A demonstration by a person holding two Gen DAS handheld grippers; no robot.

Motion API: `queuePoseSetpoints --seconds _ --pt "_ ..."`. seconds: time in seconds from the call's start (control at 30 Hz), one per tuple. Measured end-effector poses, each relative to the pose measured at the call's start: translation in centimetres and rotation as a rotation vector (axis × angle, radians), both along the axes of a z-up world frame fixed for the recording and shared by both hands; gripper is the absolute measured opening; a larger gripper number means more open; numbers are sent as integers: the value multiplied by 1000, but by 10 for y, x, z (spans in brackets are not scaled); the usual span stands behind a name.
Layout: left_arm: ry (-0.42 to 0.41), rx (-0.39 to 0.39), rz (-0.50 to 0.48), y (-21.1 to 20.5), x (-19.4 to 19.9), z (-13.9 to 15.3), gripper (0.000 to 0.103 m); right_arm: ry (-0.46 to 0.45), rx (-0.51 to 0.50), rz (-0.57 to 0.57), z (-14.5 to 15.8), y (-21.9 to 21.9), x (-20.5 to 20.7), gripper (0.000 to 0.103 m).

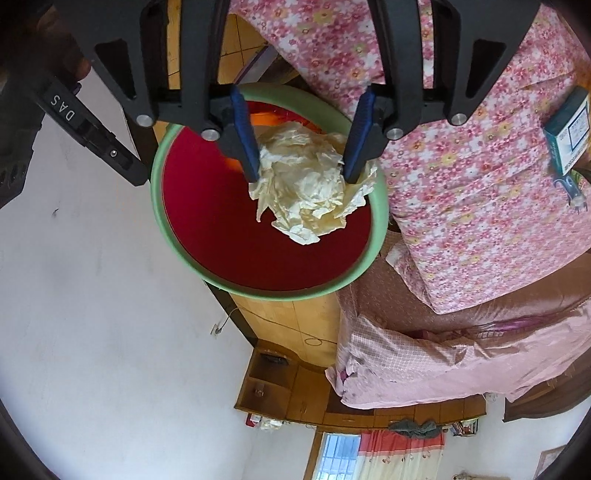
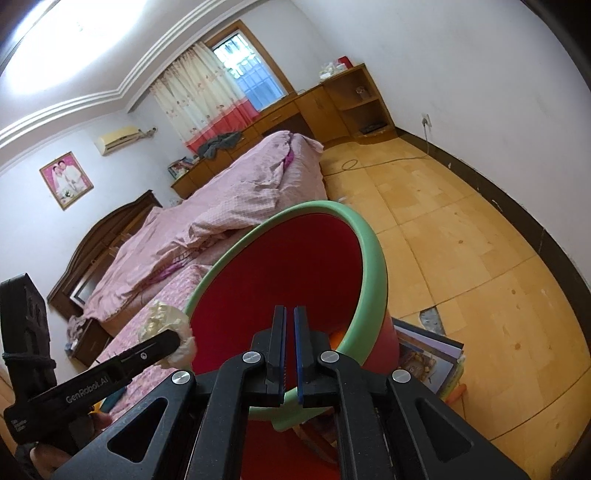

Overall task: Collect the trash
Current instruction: 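Carry tissue and orange mesh bag over the red bin and release both, then move both tools back over the bed toward the remaining trash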

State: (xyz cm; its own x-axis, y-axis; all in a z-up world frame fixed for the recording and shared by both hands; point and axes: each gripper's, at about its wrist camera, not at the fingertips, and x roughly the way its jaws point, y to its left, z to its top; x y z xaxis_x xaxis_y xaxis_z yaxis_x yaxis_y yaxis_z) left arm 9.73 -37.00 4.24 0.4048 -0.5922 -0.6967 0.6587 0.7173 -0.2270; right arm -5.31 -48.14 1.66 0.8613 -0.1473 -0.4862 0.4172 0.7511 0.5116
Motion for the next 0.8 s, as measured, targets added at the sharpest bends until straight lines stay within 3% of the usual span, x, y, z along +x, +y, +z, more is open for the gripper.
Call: queuePoseSetpoints --seconds 0.23,0.8 --pt "-10 5 11 -6 3 0 52 -18 11 20 3 -3 -2 8" --pt "-56 -58 64 34 -16 40 52 -55 16 45 24 15 -13 34"
